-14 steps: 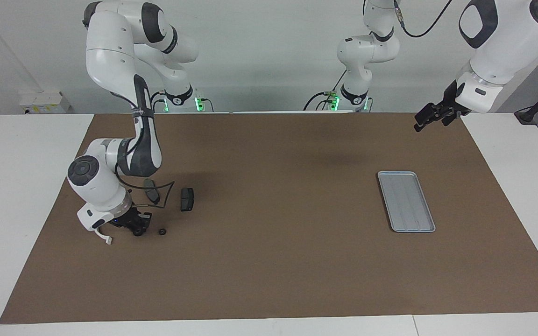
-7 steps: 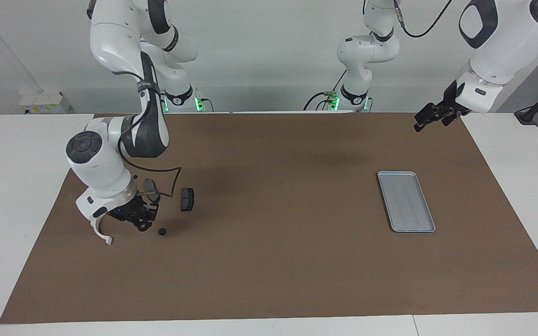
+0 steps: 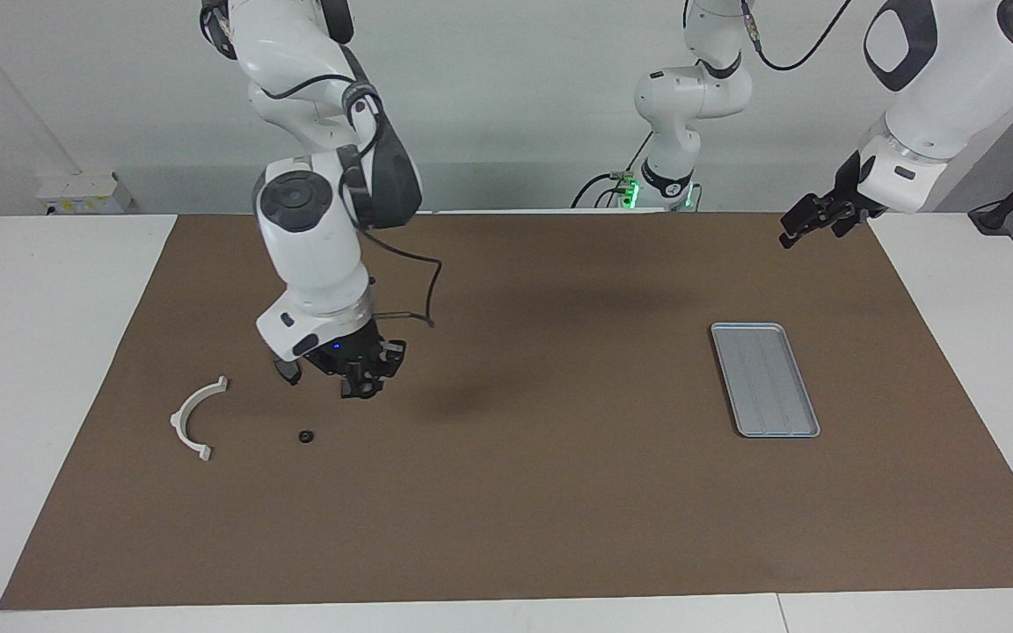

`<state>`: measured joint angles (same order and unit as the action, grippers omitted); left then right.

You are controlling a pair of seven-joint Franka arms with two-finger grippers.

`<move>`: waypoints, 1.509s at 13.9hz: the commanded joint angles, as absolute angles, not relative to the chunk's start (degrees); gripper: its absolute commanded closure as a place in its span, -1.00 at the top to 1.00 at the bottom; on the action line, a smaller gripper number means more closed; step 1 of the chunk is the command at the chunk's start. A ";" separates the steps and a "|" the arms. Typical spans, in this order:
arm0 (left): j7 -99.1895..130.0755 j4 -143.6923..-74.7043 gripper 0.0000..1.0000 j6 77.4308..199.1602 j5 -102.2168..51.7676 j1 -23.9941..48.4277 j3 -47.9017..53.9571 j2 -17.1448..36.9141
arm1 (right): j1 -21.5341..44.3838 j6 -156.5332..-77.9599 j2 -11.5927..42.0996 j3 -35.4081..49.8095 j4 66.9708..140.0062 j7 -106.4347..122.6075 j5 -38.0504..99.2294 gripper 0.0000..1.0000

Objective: Pick bearing gear from pile to tray
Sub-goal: 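Carry the black bearing gear with the right gripper toward the table center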

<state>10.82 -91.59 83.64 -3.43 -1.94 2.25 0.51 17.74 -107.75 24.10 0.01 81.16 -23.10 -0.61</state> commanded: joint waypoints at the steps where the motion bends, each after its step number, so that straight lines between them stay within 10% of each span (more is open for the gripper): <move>1: 10.11 -93.78 1.00 84.99 -2.72 -1.93 2.29 -1.32 | 22.74 -108.01 24.79 0.00 80.16 -28.72 -0.53 -0.99; 21: 10.19 -93.69 1.00 85.08 -2.72 -1.93 2.29 -1.32 | 35.60 -130.78 30.67 0.35 96.32 -40.26 0.35 -0.79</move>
